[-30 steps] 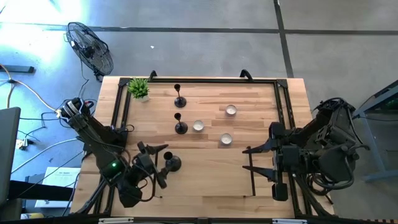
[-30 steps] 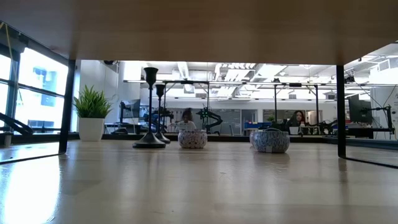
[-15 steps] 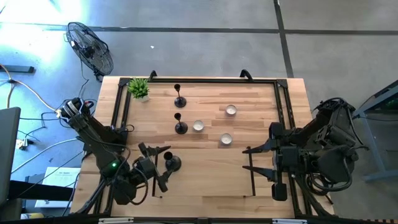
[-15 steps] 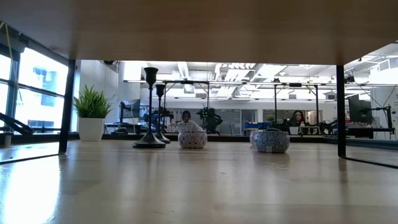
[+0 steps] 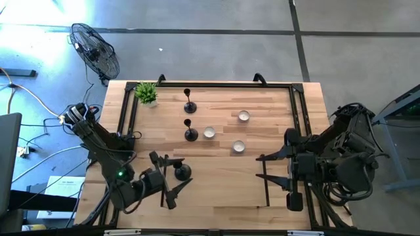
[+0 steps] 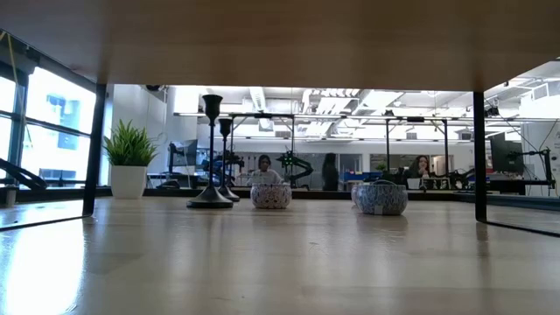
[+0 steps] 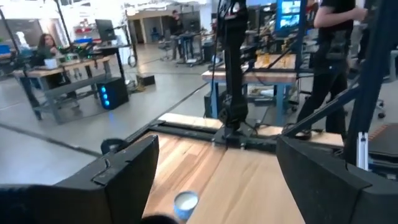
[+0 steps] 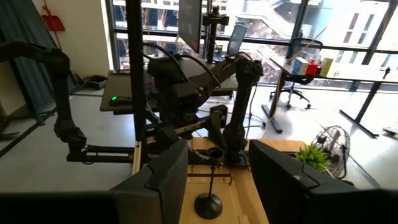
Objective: Pick & Place candle stick holders
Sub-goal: Put the red scented candle on the shelf
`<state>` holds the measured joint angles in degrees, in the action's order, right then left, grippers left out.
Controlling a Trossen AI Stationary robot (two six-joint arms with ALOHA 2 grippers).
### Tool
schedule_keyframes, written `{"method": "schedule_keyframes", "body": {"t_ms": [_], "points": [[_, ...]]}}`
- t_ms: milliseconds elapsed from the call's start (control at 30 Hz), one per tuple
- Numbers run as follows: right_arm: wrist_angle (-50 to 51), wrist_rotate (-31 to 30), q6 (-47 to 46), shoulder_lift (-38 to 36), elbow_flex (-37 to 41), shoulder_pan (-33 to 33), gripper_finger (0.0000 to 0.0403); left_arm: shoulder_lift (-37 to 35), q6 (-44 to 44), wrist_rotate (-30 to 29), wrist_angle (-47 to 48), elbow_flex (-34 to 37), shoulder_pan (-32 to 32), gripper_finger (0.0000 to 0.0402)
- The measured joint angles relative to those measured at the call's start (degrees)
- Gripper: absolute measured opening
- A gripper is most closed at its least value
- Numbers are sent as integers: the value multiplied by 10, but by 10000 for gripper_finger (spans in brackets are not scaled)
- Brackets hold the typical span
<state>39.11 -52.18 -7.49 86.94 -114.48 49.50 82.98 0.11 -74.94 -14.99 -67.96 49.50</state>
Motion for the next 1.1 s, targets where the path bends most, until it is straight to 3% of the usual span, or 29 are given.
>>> {"method": "schedule_keyframes", "body": {"t_ms": [267,533,667,800,967,1100], "points": [[0,-8,15,0,0,0,165,0,186,12,-169,0,0,320],[0,-58,37,0,0,0,165,-1,281,28,-219,0,0,320],[-7,-70,91,0,0,0,165,-17,322,27,-230,-10,0,320],[-24,-130,161,0,0,0,165,-51,344,18,-225,-36,0,320],[-66,-208,302,-1,0,0,165,-103,388,-25,-224,-84,0,319],[-88,-213,381,-14,0,-12,165,-138,430,-68,-225,-122,0,319]]}}
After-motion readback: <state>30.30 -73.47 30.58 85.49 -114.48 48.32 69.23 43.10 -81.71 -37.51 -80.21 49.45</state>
